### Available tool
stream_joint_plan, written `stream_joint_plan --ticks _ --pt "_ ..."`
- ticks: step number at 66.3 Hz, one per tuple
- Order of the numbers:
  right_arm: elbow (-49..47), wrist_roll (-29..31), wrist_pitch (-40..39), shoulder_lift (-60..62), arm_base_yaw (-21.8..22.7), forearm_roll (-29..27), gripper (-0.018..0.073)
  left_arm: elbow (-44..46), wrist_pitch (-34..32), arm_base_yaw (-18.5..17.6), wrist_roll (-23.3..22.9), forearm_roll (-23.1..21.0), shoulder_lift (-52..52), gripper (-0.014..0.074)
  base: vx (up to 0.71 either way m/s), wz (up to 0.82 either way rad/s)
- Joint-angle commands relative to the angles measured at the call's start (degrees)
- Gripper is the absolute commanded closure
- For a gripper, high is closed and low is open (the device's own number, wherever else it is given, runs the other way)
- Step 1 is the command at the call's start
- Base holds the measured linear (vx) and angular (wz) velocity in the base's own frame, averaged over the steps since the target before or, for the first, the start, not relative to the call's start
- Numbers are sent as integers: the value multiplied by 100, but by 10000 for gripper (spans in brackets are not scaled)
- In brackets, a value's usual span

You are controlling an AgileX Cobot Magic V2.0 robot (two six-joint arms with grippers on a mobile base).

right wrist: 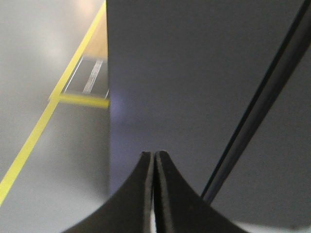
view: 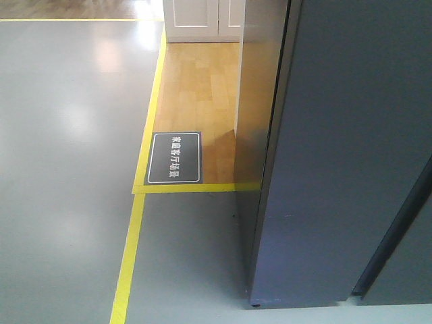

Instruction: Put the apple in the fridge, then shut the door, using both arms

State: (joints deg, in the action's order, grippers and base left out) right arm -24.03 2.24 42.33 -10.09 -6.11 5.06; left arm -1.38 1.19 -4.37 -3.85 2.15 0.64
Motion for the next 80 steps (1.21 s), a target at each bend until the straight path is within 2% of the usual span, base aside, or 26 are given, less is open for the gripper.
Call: stream_joint_plan --ticks 1,18,36,48,80 --pt "417 306 -1423 228 177 -61 562 97 -395 0 -2 -50 90 603 0 0" --pt "1674 -112 -3116 757 221 -347 562 97 -395 0 -2 -50 90 603 0 0" --pt "2565 -224 -4233 1146 229 -322 562 97 -395 0 -2 -50 90 603 0 0" --pt "2547 -224 -4321 1146 441 -506 562 97 -395 1 -2 -50 85 603 0 0" --pt "2547 -224 -4313 1151 387 -506 562 97 -395 1 -2 -50 85 603 0 0"
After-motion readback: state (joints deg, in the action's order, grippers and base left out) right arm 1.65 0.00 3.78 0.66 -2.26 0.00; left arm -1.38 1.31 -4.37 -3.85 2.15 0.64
